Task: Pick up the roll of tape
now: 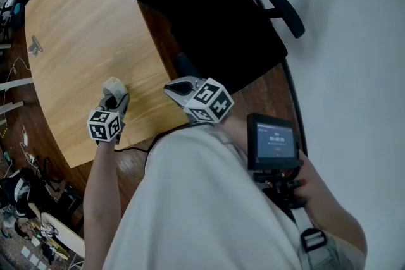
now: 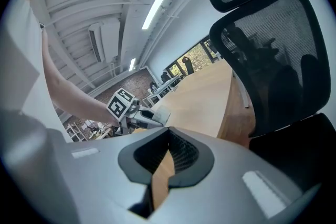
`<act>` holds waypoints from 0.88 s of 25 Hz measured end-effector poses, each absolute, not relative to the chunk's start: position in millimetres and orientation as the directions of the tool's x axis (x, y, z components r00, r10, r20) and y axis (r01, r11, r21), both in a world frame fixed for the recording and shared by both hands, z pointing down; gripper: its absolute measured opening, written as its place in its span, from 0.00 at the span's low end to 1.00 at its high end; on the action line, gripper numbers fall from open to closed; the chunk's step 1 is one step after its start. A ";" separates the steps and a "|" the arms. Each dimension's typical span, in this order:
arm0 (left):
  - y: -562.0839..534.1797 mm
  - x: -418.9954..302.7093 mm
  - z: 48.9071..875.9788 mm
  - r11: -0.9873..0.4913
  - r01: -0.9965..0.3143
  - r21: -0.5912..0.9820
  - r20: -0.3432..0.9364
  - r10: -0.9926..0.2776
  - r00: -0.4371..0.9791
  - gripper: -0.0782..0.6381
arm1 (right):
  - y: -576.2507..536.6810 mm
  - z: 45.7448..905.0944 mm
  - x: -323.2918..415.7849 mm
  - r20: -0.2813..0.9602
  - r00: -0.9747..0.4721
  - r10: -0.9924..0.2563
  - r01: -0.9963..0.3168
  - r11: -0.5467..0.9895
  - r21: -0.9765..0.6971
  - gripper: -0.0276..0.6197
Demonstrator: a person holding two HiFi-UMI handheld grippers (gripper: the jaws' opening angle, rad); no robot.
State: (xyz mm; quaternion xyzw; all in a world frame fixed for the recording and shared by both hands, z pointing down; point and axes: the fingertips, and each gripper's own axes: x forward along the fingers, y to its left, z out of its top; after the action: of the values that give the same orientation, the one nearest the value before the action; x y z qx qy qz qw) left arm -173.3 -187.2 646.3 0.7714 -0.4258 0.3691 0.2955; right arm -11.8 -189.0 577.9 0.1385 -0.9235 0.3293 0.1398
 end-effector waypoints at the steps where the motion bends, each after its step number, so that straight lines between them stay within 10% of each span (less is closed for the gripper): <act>1: -185.0 -171.8 640.5 -0.446 -0.880 0.161 0.799 -0.465 0.382 0.27 | -187.4 577.2 -12.2 0.350 -0.924 -0.155 -0.341 0.749 -0.569 0.05; 22: -58.4 -158.9 519.5 -0.307 -0.801 0.513 0.279 -0.823 0.494 0.27 | -129.8 516.8 -63.2 0.322 -0.937 -0.135 -0.268 0.870 -0.413 0.05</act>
State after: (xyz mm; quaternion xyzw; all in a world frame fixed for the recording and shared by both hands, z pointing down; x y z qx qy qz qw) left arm -158.9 -58.4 519.5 0.8083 -0.5026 -0.0179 0.3062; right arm -63.2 -129.8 516.8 0.1053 -0.9564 0.2317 0.1431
